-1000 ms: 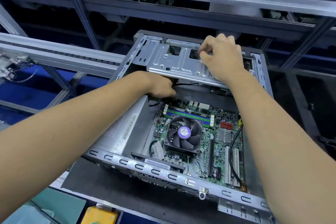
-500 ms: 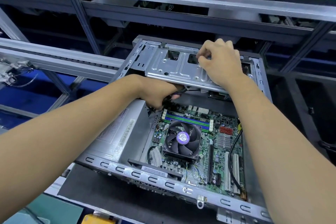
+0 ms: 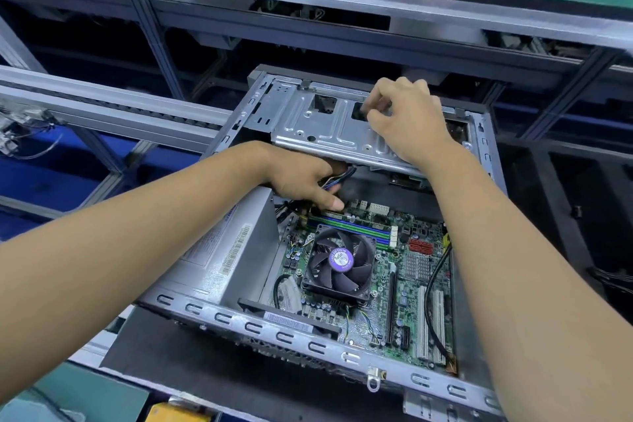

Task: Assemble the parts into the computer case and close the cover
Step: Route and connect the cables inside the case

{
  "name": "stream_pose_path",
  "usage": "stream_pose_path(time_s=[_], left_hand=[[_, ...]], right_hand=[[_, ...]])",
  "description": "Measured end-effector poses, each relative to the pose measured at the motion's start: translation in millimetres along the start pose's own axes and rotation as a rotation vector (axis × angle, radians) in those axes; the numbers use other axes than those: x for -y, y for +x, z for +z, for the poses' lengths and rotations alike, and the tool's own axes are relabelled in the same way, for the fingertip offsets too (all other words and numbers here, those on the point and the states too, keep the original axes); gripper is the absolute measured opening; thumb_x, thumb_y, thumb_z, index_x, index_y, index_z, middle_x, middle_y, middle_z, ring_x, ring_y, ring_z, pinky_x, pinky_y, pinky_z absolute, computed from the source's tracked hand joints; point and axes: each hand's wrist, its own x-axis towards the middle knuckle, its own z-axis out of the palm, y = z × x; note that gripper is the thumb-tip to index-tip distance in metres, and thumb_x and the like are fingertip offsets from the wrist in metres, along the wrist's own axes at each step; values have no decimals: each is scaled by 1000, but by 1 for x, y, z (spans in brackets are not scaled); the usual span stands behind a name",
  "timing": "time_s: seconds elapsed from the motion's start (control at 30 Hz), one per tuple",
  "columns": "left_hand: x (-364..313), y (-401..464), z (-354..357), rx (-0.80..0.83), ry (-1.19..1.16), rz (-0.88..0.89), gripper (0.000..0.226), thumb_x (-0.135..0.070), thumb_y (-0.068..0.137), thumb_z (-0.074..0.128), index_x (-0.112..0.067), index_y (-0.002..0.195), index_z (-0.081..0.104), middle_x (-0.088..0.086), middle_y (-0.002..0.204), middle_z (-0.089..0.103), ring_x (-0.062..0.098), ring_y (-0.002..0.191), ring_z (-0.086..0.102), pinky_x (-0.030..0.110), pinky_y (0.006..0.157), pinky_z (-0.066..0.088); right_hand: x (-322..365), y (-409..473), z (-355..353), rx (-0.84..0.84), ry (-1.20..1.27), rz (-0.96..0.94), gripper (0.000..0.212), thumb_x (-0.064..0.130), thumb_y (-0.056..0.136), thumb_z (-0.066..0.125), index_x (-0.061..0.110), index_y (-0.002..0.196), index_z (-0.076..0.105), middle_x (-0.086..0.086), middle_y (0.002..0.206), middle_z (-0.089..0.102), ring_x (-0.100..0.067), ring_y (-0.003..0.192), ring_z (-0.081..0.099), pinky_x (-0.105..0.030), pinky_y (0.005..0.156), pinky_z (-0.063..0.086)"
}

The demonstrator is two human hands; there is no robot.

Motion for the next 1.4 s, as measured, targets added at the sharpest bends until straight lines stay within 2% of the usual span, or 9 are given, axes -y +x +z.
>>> stream_pose_path(time_s=[0.1, 0.3, 0.47, 0.73, 0.9, 1.03, 1.27, 1.33, 1.4], left_hand=[[2, 1, -1, -21, 125, -23, 25, -29, 101, 61, -19, 84, 45, -4, 70, 45, 12, 60, 39, 17, 54, 34], [1, 0, -1, -61, 332, -30, 29, 0, 95, 49, -20, 77, 37, 3, 74, 43, 23, 68, 37, 34, 64, 33], [2, -1, -2, -53, 183, 4, 27, -26, 98, 66, -23, 82, 43, -1, 73, 45, 11, 62, 39, 15, 51, 33], [3, 2, -2, -92, 249, -22, 28, -31, 99, 63, -25, 81, 43, -4, 74, 47, 6, 62, 43, 17, 52, 32], [2, 5, 0, -131, 454, -123, 33, -22, 104, 51, -19, 73, 42, 0, 75, 48, 25, 77, 49, 33, 67, 34], [2, 4, 0, -132, 455, -66, 13, -11, 102, 45, -5, 108, 55, 14, 100, 61, 33, 92, 57, 42, 84, 48], [5, 7, -1, -74, 468, -126, 28, -2, 94, 48, -11, 71, 36, 8, 69, 40, 22, 61, 33, 34, 58, 30], [4, 7, 0, -39, 372, -56, 18, 0, 94, 52, -7, 79, 49, 8, 78, 56, 24, 66, 50, 38, 63, 44], [3, 4, 1, 9, 118, 48, 16, 8, 94, 54, -4, 104, 56, 6, 106, 69, 6, 87, 67, 35, 81, 54]], right_hand=[[5, -2, -2, 76, 75, -45, 18, 14, 92, 56, 28, 92, 68, 14, 84, 53, -16, 98, 41, -39, 95, 35], [11, -2, -3, 174, 192, -103, 25, 4, 88, 56, 24, 88, 71, 11, 85, 52, -20, 99, 49, -41, 88, 48], [8, -1, -1, 162, 223, -94, 26, 4, 88, 56, 25, 90, 71, 11, 88, 53, -16, 95, 52, -35, 85, 49], [8, -2, -2, 171, 269, -80, 24, 4, 88, 54, 22, 92, 70, 6, 91, 55, -13, 74, 53, -36, 76, 53], [6, -3, -1, 172, 295, -73, 24, 4, 89, 53, 21, 92, 70, 6, 94, 56, -11, 70, 56, -31, 67, 51], [5, -2, -1, 167, 287, -74, 24, 5, 89, 52, 20, 93, 70, 8, 93, 55, -11, 73, 56, -28, 63, 50], [6, -1, 0, 162, 278, -65, 25, 4, 89, 53, 20, 94, 72, 9, 92, 56, -8, 70, 56, -27, 65, 49], [6, -1, 0, 159, 274, -67, 25, 5, 90, 53, 20, 94, 72, 9, 93, 56, -5, 69, 56, -25, 65, 49], [5, -1, 0, 159, 274, -67, 25, 6, 90, 53, 21, 95, 72, 10, 92, 55, -3, 68, 54, -22, 65, 46]])
